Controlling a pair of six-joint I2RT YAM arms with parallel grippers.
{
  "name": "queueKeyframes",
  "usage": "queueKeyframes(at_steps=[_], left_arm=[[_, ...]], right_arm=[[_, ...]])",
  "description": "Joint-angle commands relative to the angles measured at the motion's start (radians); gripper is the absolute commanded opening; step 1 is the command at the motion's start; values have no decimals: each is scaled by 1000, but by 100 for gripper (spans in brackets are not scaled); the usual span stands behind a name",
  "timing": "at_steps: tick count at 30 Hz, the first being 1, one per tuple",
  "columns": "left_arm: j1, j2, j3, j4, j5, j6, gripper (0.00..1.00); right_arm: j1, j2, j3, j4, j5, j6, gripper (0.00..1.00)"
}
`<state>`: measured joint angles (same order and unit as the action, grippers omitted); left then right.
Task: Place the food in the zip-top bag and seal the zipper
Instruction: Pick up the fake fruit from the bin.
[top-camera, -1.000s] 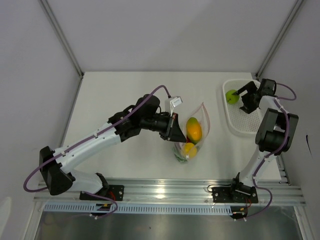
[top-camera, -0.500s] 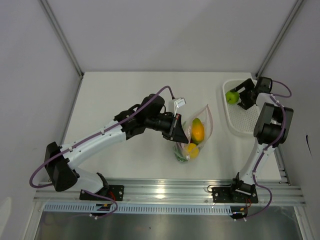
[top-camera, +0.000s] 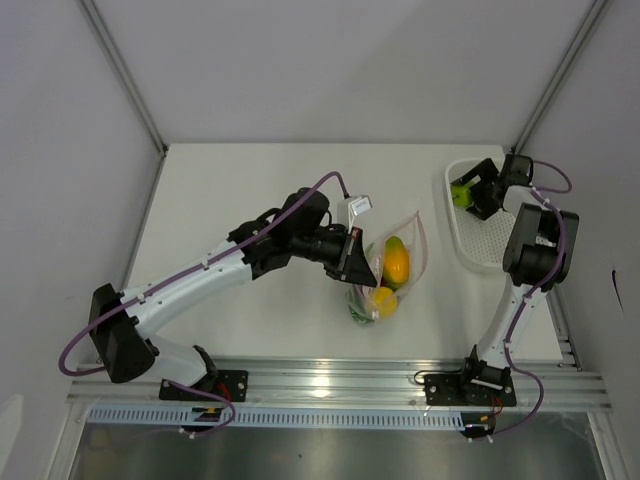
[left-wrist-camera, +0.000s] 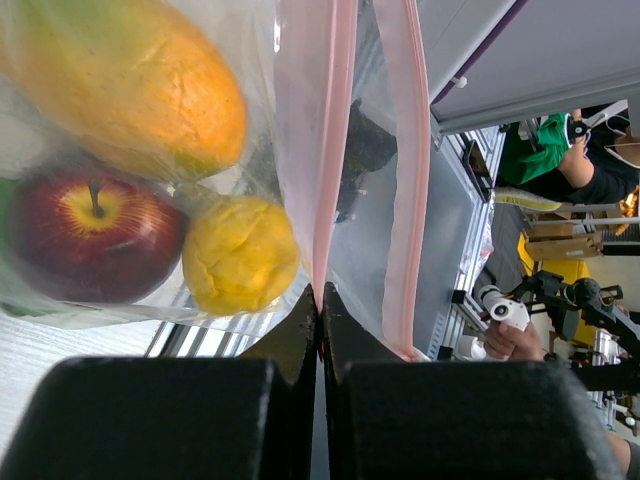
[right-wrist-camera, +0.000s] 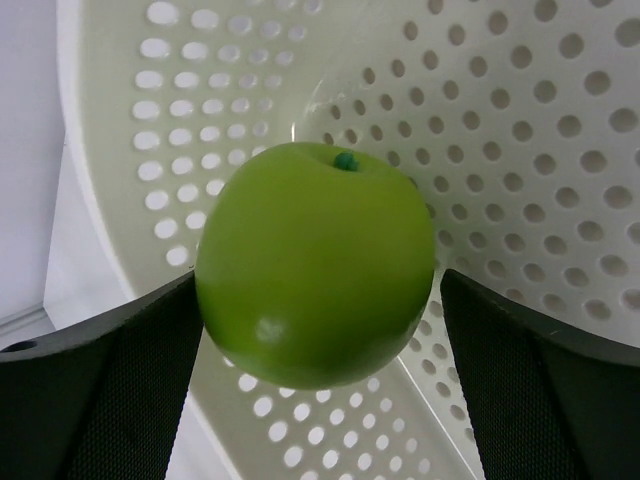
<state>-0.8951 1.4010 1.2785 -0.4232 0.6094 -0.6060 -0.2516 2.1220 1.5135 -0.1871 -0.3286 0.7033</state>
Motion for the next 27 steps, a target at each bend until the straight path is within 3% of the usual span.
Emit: queueKeyframes(at_steps=[1, 27], left_arm=[[8, -14, 27, 24, 16, -9, 1], [12, -10, 19, 29, 18, -21, 1]], right_arm=[[0, 18, 34, 23, 34, -21, 99], [-8, 46, 50, 11, 79, -33, 98]])
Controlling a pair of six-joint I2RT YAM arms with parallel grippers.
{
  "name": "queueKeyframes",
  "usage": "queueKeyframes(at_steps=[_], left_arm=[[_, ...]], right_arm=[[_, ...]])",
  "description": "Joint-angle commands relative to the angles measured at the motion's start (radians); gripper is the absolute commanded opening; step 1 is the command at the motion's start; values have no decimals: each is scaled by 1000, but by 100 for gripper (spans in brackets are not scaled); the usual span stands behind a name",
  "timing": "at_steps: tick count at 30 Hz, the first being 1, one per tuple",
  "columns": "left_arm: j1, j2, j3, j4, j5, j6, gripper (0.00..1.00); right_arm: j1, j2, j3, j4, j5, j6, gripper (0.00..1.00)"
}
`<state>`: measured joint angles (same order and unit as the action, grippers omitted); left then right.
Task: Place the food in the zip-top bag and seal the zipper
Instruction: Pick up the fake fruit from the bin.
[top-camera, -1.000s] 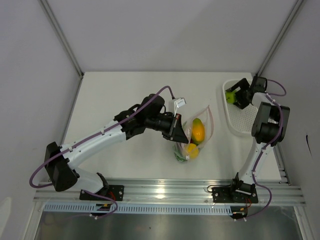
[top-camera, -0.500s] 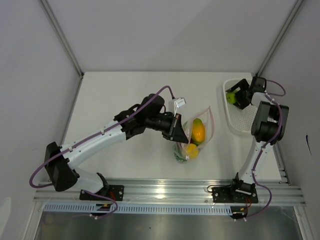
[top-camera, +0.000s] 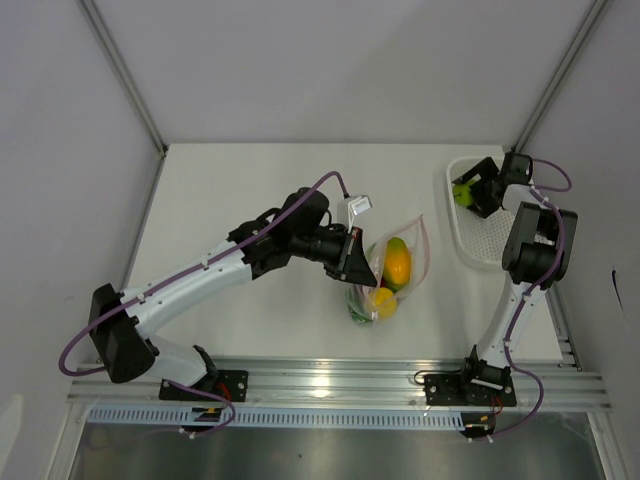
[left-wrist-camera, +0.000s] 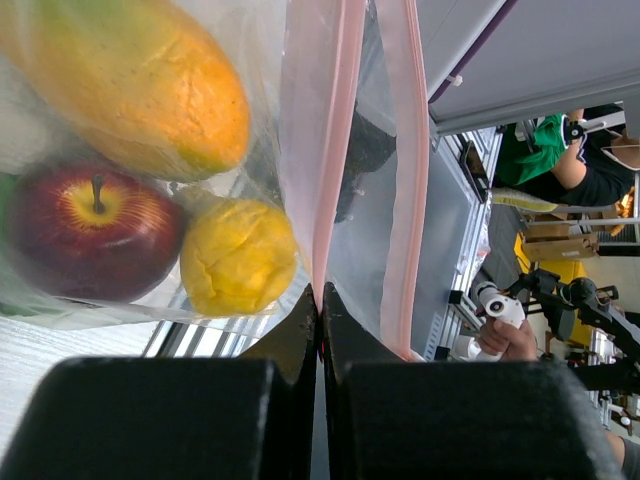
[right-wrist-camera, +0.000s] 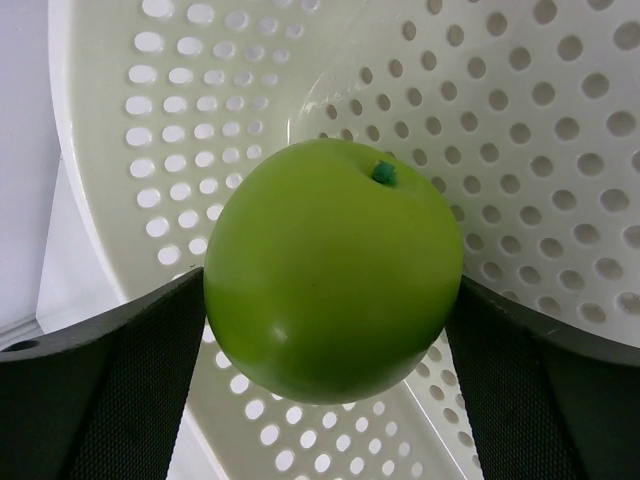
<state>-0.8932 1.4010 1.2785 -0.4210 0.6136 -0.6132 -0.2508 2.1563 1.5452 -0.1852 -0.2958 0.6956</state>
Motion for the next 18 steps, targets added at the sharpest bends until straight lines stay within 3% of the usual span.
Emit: queueKeyframes(at_steps=[1, 12, 18], left_arm=[[8, -11, 19, 28, 14, -14, 1], [8, -4, 22, 27, 15, -14, 1], [8, 4, 36, 18, 18, -10, 1]], right_arm=[[-5, 4, 18, 10, 49, -28, 98], [-15, 4, 27, -5, 66, -28, 95], [-21, 14, 33, -10, 66, -27, 82]])
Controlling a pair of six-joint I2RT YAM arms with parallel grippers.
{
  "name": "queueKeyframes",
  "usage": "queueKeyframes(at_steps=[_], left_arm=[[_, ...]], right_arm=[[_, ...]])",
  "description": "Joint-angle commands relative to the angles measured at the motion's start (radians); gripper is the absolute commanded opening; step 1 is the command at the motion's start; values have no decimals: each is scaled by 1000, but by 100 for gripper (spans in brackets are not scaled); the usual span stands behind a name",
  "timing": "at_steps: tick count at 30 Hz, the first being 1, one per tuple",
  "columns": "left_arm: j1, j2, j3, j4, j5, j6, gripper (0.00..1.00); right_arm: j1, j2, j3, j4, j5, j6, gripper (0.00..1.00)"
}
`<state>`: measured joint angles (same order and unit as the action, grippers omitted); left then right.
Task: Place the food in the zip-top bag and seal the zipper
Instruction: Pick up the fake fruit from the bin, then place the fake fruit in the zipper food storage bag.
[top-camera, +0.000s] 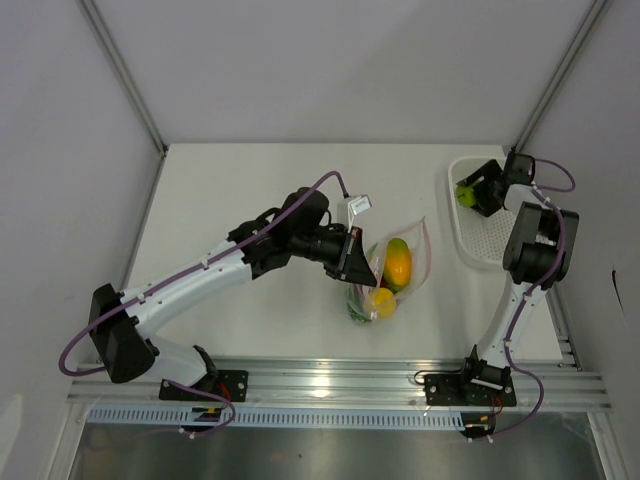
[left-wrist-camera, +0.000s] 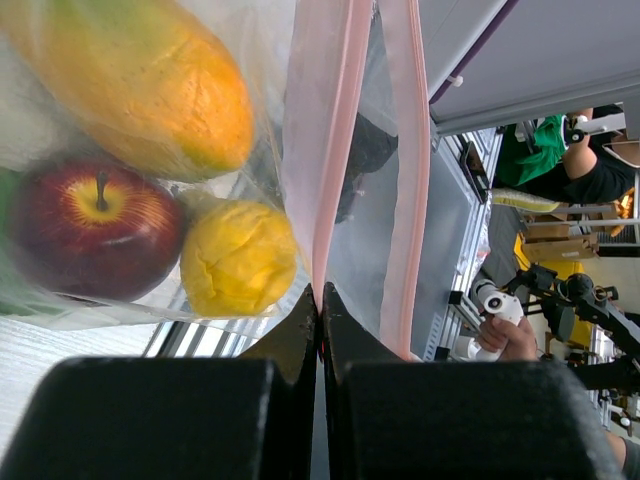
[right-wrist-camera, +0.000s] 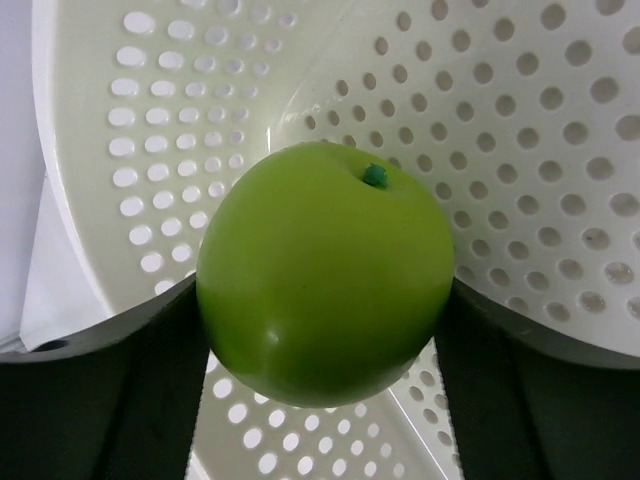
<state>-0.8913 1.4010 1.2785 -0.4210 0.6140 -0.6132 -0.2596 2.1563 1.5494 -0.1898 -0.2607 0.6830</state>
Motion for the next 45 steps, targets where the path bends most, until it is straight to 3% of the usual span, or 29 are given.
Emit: queueKeyframes(at_steps=[1, 4, 9, 12, 17, 23, 30, 34, 38, 45], left_arm=[[6, 3, 42, 14, 18, -8, 1], [6, 6, 51, 13, 18, -8, 0], [6, 9, 65, 10, 24, -10, 1], [6, 9, 71, 18, 36, -19, 1], [6, 6, 65, 36, 50, -40, 1], [6, 4, 56, 54, 64, -59, 1], [6, 1, 53, 68, 67, -75, 1], [5, -7, 42, 87, 84, -95, 0], [6, -19, 41, 77, 76, -92, 1], [6, -20, 39, 82, 79, -100, 1]], right_arm=[[-15, 14, 26, 0, 26, -13, 74], [-17, 17, 28, 7, -5, -8, 60], [-7, -13, 14, 7, -5, -25, 49], [-7, -39, 5, 6, -17, -33, 33], [3, -111, -15, -36, 1, -65, 32], [25, -323, -132, -82, 21, -94, 27], [112, -708, -350, -171, 14, -111, 25], [212, -944, -382, -333, 23, -149, 25], [295, -1203, -359, -463, -41, -155, 23], [384, -1426, -270, -703, -277, -214, 21]])
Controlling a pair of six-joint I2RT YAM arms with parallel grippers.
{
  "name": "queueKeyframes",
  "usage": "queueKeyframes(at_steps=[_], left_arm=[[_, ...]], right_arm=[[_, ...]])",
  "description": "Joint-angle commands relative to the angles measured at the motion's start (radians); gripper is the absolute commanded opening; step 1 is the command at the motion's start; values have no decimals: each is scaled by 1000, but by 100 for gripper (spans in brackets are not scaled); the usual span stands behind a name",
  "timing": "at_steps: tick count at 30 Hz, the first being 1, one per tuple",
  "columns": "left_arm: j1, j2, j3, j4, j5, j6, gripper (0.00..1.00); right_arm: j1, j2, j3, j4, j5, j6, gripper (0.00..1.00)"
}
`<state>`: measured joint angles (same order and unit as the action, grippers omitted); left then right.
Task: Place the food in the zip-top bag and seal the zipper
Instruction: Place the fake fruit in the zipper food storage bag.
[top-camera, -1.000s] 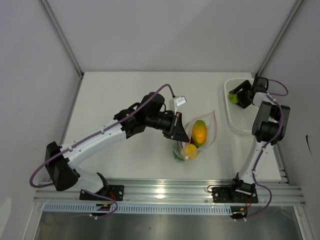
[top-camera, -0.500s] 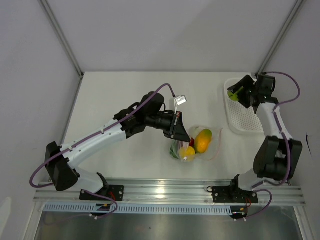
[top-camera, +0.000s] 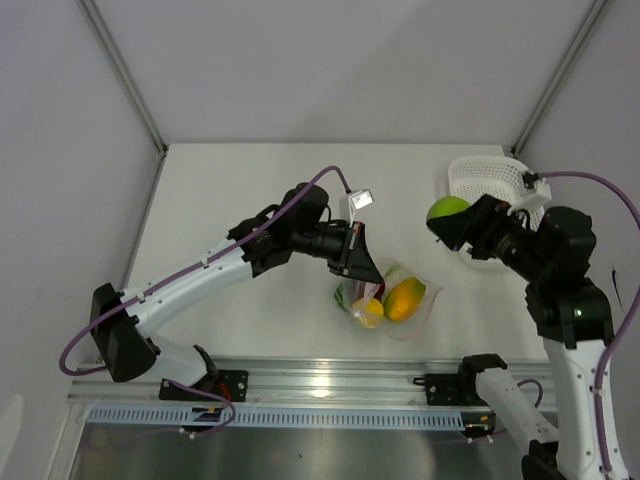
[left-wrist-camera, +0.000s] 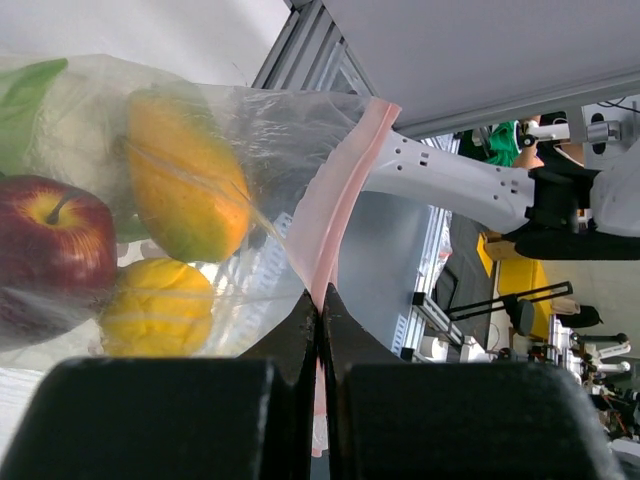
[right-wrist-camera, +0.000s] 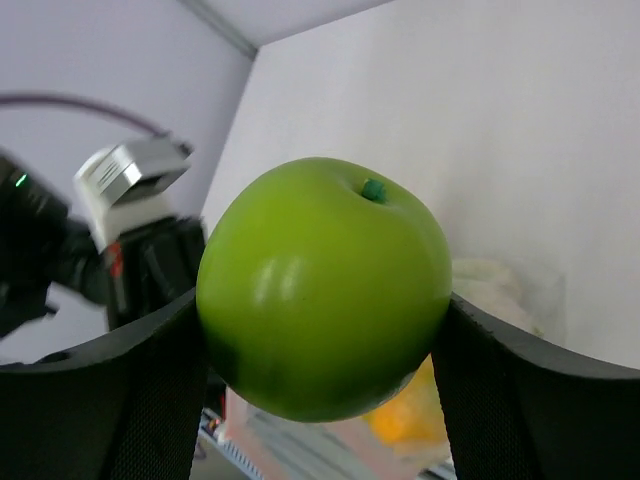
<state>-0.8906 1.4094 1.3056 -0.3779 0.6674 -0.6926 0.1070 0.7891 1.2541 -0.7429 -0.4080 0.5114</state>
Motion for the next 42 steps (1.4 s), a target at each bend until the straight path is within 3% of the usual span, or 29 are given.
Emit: queueKeyframes(at_steps=[1, 5, 10, 17, 21, 31, 37, 42], left_arm=[[5, -29, 14, 37, 24, -21, 1], [5, -24, 18, 36, 23, -21, 1], [5, -27, 24, 39, 18, -25, 1], [5, -36, 17, 37, 3, -30, 1], [5, -35, 20, 34, -8, -35, 0], [5, -30, 26, 14, -25, -33, 1], [5, -21, 38, 14, -17, -36, 1], [5, -18, 44, 14, -14, -33, 1]], right_arm=[[19, -79, 18, -159, -173, -47, 21], [22, -160, -47, -167, -492, -31, 24], [36, -228, -90, -207, -521, -16, 24], [109, -194, -156, -210, -551, -7, 23], [184, -145, -148, -292, -407, -80, 21], [327, -96, -214, -210, -155, -22, 18], [384, -54, -236, -185, -62, -36, 23], [415, -5, -187, -214, 29, -50, 37]])
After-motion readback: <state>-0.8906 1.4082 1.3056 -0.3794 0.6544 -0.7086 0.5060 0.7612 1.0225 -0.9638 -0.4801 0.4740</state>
